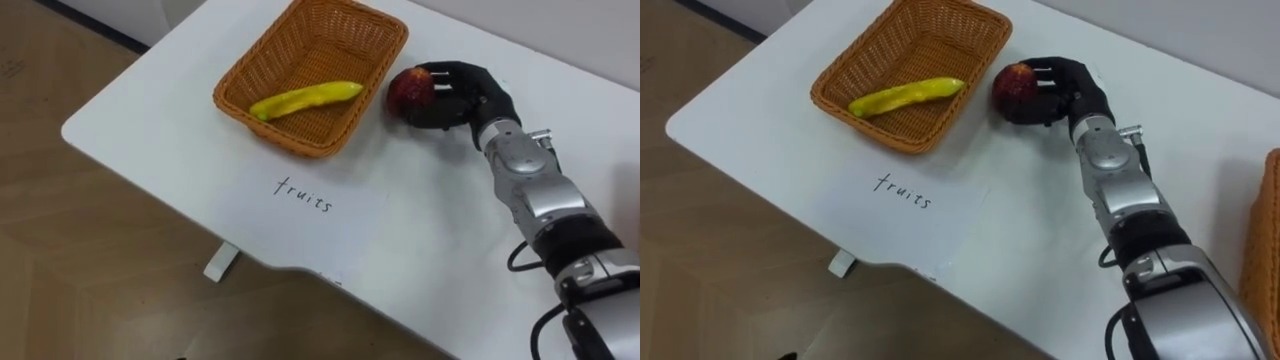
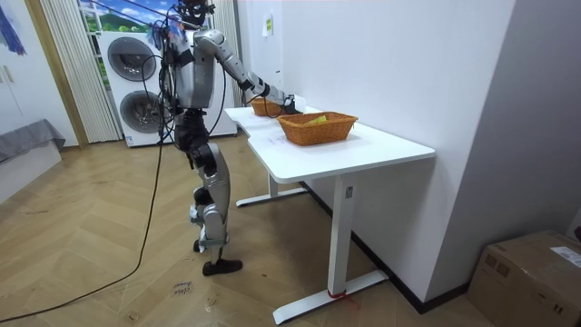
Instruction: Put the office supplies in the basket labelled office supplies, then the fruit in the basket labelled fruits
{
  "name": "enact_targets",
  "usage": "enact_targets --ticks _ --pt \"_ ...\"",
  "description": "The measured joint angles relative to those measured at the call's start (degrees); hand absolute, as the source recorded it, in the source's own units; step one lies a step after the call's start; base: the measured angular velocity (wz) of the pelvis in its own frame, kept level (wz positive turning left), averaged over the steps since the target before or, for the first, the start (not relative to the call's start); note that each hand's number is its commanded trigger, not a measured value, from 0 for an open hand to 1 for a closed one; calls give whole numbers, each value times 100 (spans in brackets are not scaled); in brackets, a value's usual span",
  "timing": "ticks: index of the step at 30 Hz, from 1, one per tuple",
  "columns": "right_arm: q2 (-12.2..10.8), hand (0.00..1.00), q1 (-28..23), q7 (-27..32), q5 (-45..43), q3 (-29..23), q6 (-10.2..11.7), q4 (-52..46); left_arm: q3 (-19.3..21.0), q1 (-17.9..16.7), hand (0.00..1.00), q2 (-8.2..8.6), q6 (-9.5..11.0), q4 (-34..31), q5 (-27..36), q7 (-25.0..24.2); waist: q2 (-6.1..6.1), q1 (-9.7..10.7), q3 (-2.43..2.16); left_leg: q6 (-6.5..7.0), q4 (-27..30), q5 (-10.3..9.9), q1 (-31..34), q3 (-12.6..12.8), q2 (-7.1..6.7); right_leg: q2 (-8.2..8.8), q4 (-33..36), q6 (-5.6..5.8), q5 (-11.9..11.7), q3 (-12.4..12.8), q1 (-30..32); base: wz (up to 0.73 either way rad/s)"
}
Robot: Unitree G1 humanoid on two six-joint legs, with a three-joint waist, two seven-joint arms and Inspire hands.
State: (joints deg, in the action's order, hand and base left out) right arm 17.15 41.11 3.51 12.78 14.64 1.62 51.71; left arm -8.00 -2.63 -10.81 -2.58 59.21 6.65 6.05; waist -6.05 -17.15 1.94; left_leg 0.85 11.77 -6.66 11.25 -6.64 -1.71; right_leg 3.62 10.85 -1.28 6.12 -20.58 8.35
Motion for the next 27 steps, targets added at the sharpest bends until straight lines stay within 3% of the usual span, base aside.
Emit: enact_targets --ticks 8,12,17,20,27 --pt "70 100 -170 51 -272 -13 -113 -518 114 -246 0 -13 22 -40 21 131 -8 321 -11 1 -15 -3 -190 -30 -11 -8 -53 19 6 -2 -218 2" --pt "99 100 -366 177 -239 -115 -111 -944 163 -357 0 -12 12 -21 -1 249 9 493 -51 -2 -15 -5 -287 -53 -9 -37 -130 25 -1 -2 -359 4" --pt "124 100 -837 374 -261 -324 -111 -1561 286 -510 0 2 -2 -21 7 248 127 631 -148 -2 -34 -5 -415 -21 -3 -36 -120 27 1 10 -460 -2" --pt "128 100 -1072 463 -425 -418 -132 -1842 367 -648 0 15 -6 -108 8 240 184 698 -183 -2 -71 -5 -572 6 3 -37 -129 31 7 52 -592 -6" --pt "141 100 -1205 512 -1164 -475 -241 -2635 554 -836 0 66 0 -405 -2 216 182 792 -205 0 -164 -5 -808 113 12 -56 -119 48 35 229 -758 -9"
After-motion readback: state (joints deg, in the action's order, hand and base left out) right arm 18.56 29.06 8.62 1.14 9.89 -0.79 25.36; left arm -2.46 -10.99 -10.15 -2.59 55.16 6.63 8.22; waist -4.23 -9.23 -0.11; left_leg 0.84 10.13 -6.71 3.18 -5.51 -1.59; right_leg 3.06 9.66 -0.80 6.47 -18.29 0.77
